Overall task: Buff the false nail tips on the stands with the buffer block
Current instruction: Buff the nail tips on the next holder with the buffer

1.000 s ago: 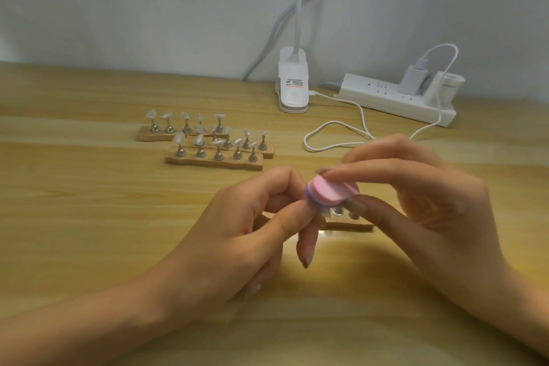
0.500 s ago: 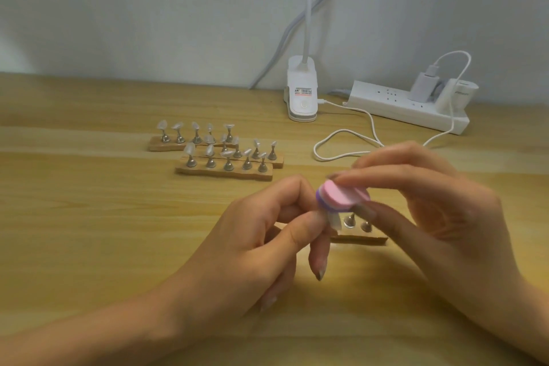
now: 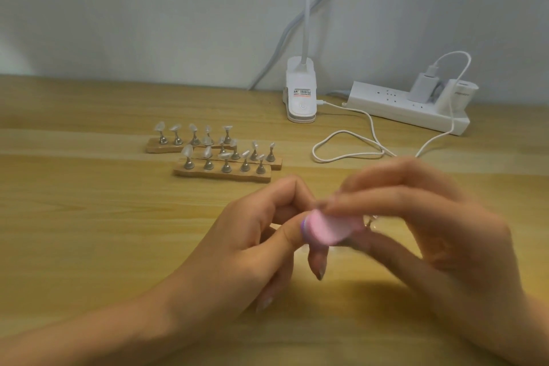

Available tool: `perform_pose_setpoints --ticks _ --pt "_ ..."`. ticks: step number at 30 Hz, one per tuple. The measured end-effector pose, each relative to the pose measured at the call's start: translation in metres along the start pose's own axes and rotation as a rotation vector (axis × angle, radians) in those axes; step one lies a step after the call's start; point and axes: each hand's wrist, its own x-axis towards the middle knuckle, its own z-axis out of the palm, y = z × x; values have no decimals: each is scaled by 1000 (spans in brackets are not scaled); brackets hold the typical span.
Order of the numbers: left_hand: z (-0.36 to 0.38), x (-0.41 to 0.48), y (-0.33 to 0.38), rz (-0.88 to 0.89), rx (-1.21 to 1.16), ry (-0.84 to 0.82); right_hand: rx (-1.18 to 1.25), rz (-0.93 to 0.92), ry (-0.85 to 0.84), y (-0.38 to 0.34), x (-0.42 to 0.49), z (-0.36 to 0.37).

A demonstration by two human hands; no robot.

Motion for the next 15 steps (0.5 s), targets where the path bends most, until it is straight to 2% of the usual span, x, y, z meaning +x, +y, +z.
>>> perform_pose_setpoints --ticks 2,5,9,12,15 --pt "0 -1 -1 -4 -11 2 6 -14 -11 0 0 0" --pt "0 -1 0 -8 -7 -3 -11 56 59 2 1 -3" --pt "0 -2 0 4 -15 -7 18 -2 -2 1 0 -1" --pt "-1 -3 -1 23 -17 -23 6 64 72 2 1 -3" --pt "-1 -4 -1 20 -20 -18 21 14 21 1 0 0"
